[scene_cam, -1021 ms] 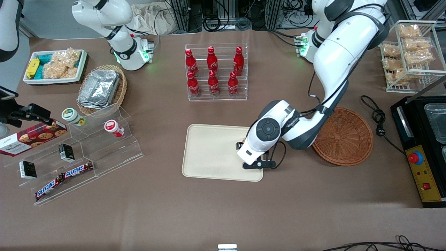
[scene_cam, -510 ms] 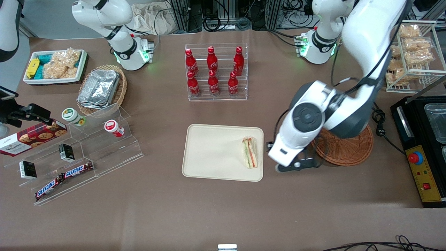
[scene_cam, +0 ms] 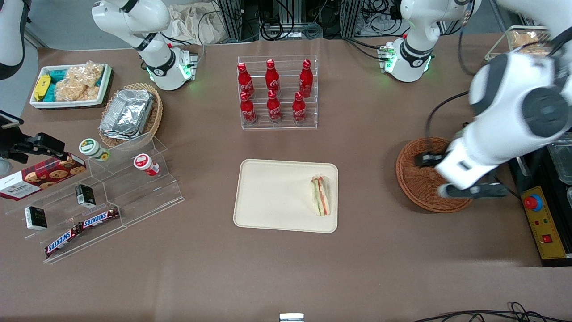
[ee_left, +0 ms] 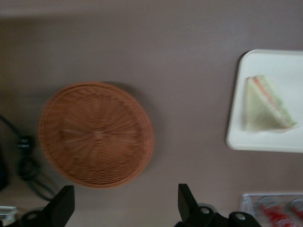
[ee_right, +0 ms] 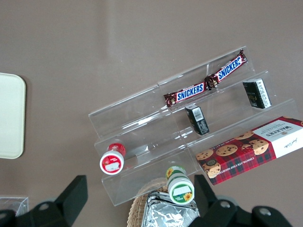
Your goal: Place sandwich from basket to tray
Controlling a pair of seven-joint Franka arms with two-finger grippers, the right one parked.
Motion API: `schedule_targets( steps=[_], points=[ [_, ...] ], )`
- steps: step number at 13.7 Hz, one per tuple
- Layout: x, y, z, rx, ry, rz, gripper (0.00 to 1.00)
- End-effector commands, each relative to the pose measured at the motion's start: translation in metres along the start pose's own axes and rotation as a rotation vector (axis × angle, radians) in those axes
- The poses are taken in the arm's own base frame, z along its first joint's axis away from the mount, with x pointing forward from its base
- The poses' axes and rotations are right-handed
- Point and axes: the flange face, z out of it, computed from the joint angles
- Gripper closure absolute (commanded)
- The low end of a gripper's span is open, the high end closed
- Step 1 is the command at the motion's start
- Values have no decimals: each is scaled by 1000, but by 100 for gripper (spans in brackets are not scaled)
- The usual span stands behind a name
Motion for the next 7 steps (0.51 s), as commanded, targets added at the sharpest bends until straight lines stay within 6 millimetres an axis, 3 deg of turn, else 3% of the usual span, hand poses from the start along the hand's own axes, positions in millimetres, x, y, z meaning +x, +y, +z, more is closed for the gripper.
schedule_targets(
  steps=[1,3,7],
  points=[
    [-34,-40,-4,6,-8,92,2],
    [-31,-51,-8,-11,-10,113,1],
    [-12,-50,-18,3,-6,121,1]
  ],
)
